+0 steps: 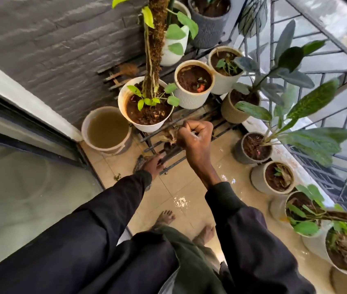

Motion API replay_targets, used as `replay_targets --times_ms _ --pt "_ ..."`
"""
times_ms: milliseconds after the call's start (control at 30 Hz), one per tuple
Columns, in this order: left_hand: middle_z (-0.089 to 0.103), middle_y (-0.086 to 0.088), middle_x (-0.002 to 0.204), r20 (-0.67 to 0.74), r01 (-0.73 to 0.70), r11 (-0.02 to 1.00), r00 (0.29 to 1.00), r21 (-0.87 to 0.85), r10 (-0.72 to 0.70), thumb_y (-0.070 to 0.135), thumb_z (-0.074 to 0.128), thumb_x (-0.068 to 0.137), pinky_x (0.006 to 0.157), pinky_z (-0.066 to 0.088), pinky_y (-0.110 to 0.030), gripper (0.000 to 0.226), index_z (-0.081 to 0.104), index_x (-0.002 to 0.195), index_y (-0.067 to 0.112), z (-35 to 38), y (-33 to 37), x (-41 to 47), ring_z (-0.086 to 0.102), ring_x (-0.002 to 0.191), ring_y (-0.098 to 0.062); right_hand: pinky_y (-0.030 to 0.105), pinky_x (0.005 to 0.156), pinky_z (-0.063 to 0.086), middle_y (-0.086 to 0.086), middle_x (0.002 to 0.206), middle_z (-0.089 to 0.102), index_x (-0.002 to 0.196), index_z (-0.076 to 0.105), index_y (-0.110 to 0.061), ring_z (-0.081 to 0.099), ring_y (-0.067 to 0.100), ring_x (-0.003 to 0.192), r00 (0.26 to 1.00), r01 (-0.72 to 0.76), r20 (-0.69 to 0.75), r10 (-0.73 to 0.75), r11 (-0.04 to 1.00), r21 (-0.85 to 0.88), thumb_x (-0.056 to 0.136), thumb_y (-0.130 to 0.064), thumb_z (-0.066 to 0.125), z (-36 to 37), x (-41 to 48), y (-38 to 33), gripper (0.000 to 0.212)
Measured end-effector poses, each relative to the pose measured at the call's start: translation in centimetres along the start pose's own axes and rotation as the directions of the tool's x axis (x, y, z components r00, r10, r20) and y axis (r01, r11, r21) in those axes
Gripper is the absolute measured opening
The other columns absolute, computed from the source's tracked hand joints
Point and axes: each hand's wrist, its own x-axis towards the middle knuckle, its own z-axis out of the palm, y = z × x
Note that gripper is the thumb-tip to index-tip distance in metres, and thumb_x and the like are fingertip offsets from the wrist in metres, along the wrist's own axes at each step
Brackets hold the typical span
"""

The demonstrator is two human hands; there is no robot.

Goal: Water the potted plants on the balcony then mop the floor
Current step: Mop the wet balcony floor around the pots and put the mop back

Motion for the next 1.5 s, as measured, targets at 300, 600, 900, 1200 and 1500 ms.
replay_targets --times_ms 300,600,900,1200,1500 --pt "0.059 -0.009 0.090 0.184 0.049 0.982 0.979 0.182 -0.083 0.004 0.049 0.106 0.052 0.041 -0.008 0.031 0.059 0.132 -0.007 1.9 2.7 0.3 0.057 0.086 -0.025 0.041 0.036 0.042 0.011 0.047 0.049 0.051 0.052 0.000 0.045 0.027 0.038 0.980 -0.041 -0.195 0.038 0.999 -0.014 0.082 -0.021 0.056 -3.9 -3.7 -0.1 0.038" --pt "0.075 0.016 0.087 0.504 -0.269 0.926 0.857 0.264 0.105 0.051 0.079 0.070 0.101 0.053 -0.048 0.008 0.074 0.076 0.053 6.3 4.3 5.0 0.072 0.102 -0.028 0.037 0.040 0.039 0.002 0.043 0.043 0.047 0.052 -0.014 0.040 0.020 0.041 0.803 0.042 -0.596 0.004 0.997 0.064 0.075 -0.007 0.060 -15.8 -5.5 -4.0 0.030" --pt "0.076 -0.013 0.105 0.431 -0.343 0.916 0.873 0.210 0.228 0.013 0.091 0.074 0.081 0.054 -0.017 0.041 0.077 0.110 0.000 15.0 16.7 -5.4 0.069 0.082 -0.003 0.021 0.045 0.028 -0.002 0.042 0.037 0.051 0.047 -0.017 0.031 0.012 0.034 0.605 0.178 -0.794 0.058 0.962 0.206 0.088 -0.002 0.060 -27.6 -12.3 -9.8 0.042" --pt "0.081 0.002 0.089 0.632 -0.516 0.793 0.741 0.322 0.226 0.042 0.097 0.055 0.097 0.056 -0.035 0.041 0.084 0.090 0.023 28.5 26.6 -8.0 0.073 0.088 -0.015 0.045 0.038 0.026 0.008 0.049 0.032 0.048 0.045 -0.019 0.029 0.023 0.047 0.241 0.164 -0.970 0.012 0.985 0.053 0.077 -0.018 0.062 -38.6 -22.0 -16.2 0.033" --pt "0.080 -0.008 0.094 0.869 -0.823 0.523 0.409 0.221 0.277 0.009 0.093 0.071 0.093 0.056 -0.039 0.023 0.085 0.085 0.025 45.6 36.8 -18.8 0.071 0.091 -0.018 0.030 0.047 0.023 -0.001 0.043 0.032 0.041 0.043 -0.022 0.026 0.011 0.044 -0.102 0.300 -0.984 -0.145 0.939 -0.170 0.080 -0.006 0.062 -49.2 -38.2 -23.6 0.046"
